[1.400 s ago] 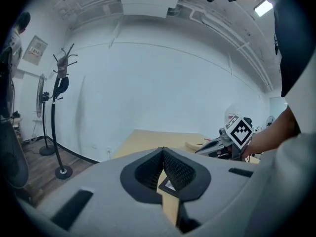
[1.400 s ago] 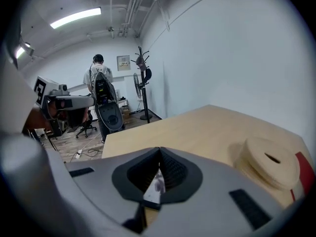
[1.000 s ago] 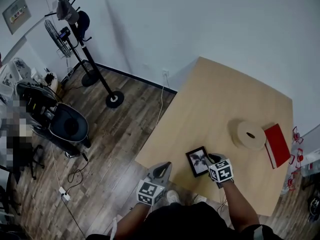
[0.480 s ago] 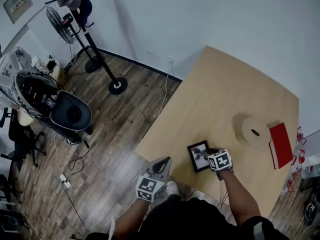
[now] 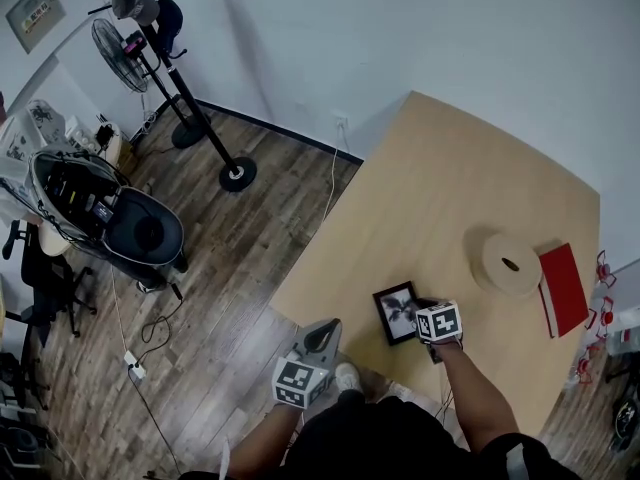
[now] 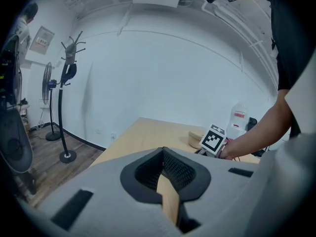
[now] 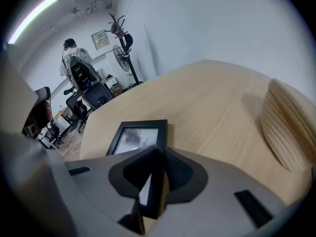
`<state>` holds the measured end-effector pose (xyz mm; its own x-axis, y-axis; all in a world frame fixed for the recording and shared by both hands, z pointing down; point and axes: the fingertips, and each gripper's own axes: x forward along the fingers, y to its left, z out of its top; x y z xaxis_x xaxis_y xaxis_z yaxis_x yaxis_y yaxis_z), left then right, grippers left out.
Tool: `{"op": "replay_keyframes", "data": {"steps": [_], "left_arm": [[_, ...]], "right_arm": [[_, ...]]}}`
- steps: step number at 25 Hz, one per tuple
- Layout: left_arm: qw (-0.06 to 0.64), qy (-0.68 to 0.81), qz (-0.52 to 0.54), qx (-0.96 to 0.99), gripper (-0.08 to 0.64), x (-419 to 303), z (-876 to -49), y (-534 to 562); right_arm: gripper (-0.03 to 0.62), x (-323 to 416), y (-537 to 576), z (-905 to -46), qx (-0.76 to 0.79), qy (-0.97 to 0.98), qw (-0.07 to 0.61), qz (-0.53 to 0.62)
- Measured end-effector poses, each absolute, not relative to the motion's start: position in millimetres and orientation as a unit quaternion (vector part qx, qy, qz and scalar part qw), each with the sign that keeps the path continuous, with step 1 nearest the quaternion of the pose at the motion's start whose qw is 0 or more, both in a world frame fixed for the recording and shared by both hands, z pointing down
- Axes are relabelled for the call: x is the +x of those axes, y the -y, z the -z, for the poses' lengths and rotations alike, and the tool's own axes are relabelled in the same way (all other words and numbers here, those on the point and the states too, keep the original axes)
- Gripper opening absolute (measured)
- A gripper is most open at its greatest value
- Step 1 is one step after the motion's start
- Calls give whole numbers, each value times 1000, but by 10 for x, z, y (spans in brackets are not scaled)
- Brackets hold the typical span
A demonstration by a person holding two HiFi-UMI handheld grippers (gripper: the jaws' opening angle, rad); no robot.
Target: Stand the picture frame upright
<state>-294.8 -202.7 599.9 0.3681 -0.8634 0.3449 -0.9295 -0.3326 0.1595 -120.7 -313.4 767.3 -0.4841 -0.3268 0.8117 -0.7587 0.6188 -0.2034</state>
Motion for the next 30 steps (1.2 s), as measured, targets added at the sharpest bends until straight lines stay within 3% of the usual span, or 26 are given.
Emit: {"op": "replay_keyframes", "data": {"steps": [5,12,30], "left_arm": [[163,557,-101,808,-5,-2950,-5939,2013],[166,543,-104,817,-5,-2787,-5928,2023],[143,399,-124,897,-5,-1444,-5733,2687]], "right_arm": [[64,-1147,3155,-7545,355,819,354,-279],[64,-876,3249,-7074,412,828,263,-274],[66,963,3367,-6451,611,725,149,-280]]}}
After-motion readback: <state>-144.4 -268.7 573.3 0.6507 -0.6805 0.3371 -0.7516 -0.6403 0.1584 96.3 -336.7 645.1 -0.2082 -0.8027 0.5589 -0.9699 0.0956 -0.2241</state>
